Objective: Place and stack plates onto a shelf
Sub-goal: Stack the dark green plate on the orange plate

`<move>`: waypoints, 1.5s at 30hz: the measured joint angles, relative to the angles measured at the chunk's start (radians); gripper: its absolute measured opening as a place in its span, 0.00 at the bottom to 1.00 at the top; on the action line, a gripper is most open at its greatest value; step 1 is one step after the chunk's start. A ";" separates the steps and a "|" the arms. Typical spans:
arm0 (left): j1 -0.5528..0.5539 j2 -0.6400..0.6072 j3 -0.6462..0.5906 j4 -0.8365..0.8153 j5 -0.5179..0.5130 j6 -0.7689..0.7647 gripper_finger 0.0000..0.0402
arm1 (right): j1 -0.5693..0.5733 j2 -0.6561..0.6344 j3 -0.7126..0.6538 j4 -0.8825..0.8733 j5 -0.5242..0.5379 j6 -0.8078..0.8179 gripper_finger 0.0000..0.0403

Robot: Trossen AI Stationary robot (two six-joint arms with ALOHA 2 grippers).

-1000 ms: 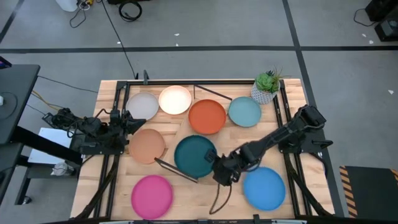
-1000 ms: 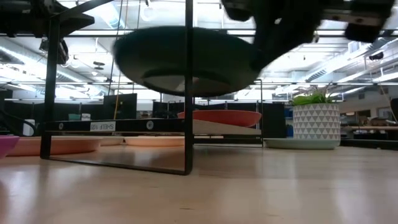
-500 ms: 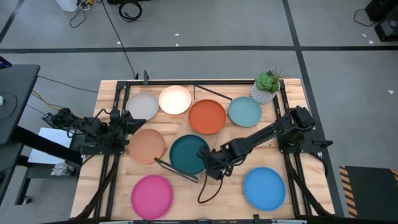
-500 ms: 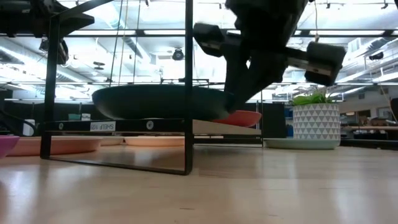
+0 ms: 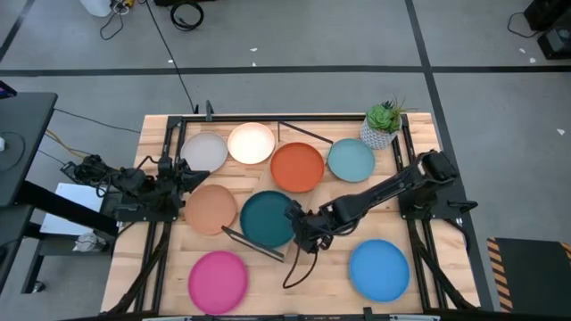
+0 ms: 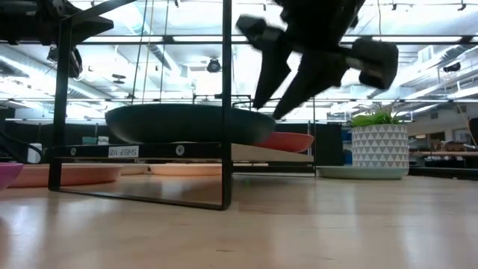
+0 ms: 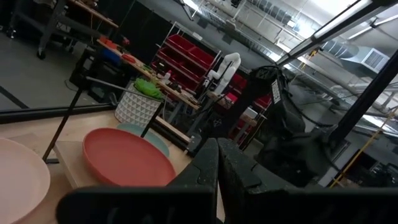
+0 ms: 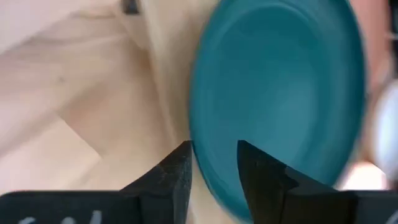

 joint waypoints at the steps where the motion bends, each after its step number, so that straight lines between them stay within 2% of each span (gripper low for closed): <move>1: 0.000 0.000 0.000 0.000 0.000 0.000 0.02 | 0.005 -0.015 0.000 -0.015 0.029 0.014 0.35; 4: 0.000 0.000 0.000 0.000 0.000 0.002 0.02 | 0.014 -0.069 0.000 -0.094 0.081 0.096 0.36; 8: 0.000 0.000 0.000 0.000 0.000 0.003 0.02 | 0.015 -0.142 -0.020 -0.196 0.086 0.313 0.36; 11: 0.000 0.000 0.000 0.000 0.000 0.003 0.02 | 0.007 -0.193 -0.105 -0.227 0.113 0.460 0.36; 17: 0.000 0.000 0.000 0.001 0.000 0.003 0.02 | -0.027 -0.332 -0.313 -0.190 0.242 0.686 0.36; 22: 0.000 0.000 0.000 0.001 0.000 0.003 0.02 | -0.129 -0.407 -0.396 -0.212 0.256 0.818 0.38; 29: 0.000 0.000 0.000 0.001 0.000 0.003 0.02 | -0.358 -0.415 -0.524 -0.162 0.197 0.824 0.41; 36: 0.000 0.000 0.000 0.002 0.000 0.003 0.02 | -0.523 -0.414 -0.570 -0.116 0.083 0.783 0.42; 40: 0.000 0.000 0.000 0.003 0.000 0.003 0.02 | -0.549 -0.433 -0.571 -0.128 0.075 0.767 0.42; 45: 0.000 0.000 0.000 0.002 0.000 0.003 0.02 | -0.471 -0.455 -0.524 -0.160 0.061 0.797 0.42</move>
